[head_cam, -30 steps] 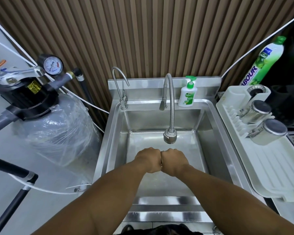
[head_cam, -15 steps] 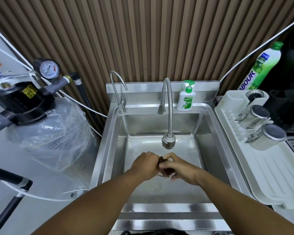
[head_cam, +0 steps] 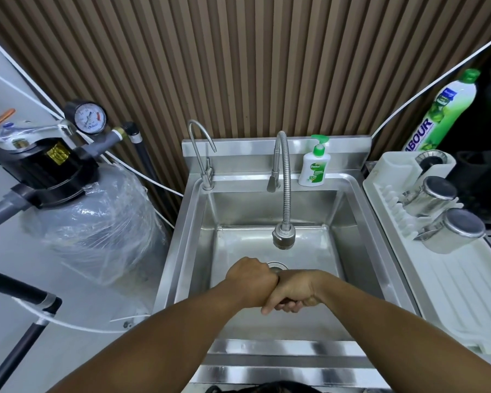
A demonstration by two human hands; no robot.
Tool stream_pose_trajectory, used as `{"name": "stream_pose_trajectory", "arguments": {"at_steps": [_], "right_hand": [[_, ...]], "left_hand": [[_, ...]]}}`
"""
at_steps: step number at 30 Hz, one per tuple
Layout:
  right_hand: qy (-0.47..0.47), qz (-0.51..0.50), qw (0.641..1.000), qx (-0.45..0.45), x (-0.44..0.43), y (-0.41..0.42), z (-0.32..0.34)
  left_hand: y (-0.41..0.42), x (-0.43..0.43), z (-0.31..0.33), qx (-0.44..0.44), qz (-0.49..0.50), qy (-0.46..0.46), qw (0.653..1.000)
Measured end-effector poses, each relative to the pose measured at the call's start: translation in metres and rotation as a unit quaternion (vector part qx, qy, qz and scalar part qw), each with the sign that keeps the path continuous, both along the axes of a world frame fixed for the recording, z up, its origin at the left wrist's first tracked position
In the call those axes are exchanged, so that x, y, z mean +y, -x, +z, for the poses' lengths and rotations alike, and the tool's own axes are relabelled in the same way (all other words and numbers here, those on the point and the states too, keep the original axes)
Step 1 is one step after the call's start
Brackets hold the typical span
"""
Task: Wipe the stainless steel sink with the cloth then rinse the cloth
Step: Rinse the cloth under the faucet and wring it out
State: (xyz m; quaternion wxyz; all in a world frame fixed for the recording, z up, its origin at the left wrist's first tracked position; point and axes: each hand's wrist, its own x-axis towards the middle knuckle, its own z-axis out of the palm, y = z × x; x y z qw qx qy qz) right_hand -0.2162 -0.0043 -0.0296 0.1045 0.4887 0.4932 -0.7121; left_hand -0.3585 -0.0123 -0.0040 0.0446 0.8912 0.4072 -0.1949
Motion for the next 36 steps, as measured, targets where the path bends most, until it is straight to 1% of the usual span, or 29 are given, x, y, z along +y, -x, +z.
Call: {"name": "stream_pose_trajectory", "arguments": {"at_steps": [2, 5, 8, 12, 15, 19, 20, 21, 22, 24, 26, 27, 28, 30, 31, 33, 34, 36], "right_hand": [[-0.070, 0.024, 0.995, -0.073, 0.000, 0.007, -0.003], [-0.214, 0.071, 0.961, -0.163, -0.005, 0.016, -0.013], [-0.341, 0.066, 0.913, -0.215, -0.014, 0.020, -0.020], [-0.487, 0.110, 0.824, -0.266, -0.013, 0.018, -0.019], [-0.550, 0.155, 0.769, -0.287, -0.011, 0.018, -0.016], [-0.597, 0.170, 0.736, -0.270, -0.014, 0.020, -0.020], [-0.596, 0.180, 0.734, -0.273, -0.016, 0.022, -0.018], [-0.607, 0.186, 0.718, -0.284, -0.016, 0.022, -0.020], [-0.608, 0.188, 0.715, -0.288, -0.016, 0.022, -0.023], [-0.607, 0.165, 0.726, -0.279, -0.018, 0.024, -0.025], [-0.593, 0.166, 0.737, -0.277, -0.015, 0.024, -0.024], [-0.582, 0.160, 0.748, -0.276, -0.013, 0.026, -0.021], [-0.556, 0.148, 0.772, -0.269, -0.013, 0.027, -0.020], [-0.466, 0.100, 0.844, -0.245, -0.010, 0.028, -0.021], [-0.415, 0.057, 0.880, -0.222, -0.008, 0.028, -0.021], [-0.302, -0.060, 0.940, -0.150, -0.005, 0.027, -0.017], [-0.239, -0.111, 0.958, -0.111, -0.005, 0.026, -0.014], [-0.108, -0.185, 0.976, -0.031, -0.004, 0.022, -0.006]], "left_hand": [[0.002, 0.000, -0.006, 0.004, 0.016, 0.016, 1.000], [0.005, -0.002, -0.019, 0.000, 0.065, 0.037, 0.997], [0.007, -0.001, -0.025, -0.028, 0.121, 0.058, 0.991], [0.009, 0.006, -0.026, -0.092, 0.188, 0.097, 0.973], [0.008, 0.011, -0.025, -0.123, 0.218, 0.139, 0.958], [0.009, 0.010, -0.024, -0.131, 0.220, 0.186, 0.949], [0.009, 0.009, -0.024, -0.128, 0.220, 0.191, 0.948], [0.010, 0.009, -0.024, -0.127, 0.223, 0.196, 0.947], [0.010, 0.009, -0.025, -0.125, 0.228, 0.199, 0.945], [0.013, 0.009, -0.024, -0.120, 0.235, 0.199, 0.944], [0.015, 0.008, -0.028, -0.130, 0.239, 0.189, 0.944], [0.017, 0.006, -0.030, -0.136, 0.240, 0.179, 0.944], [0.019, 0.005, -0.030, -0.134, 0.236, 0.161, 0.949], [0.024, 0.001, -0.031, -0.114, 0.195, 0.090, 0.970], [0.027, -0.001, -0.032, -0.111, 0.166, 0.041, 0.979], [0.035, -0.001, -0.033, -0.145, 0.113, -0.069, 0.981], [0.038, -0.001, -0.034, -0.165, 0.079, -0.118, 0.976], [0.043, -0.002, -0.040, -0.191, 0.000, -0.186, 0.964]]}}
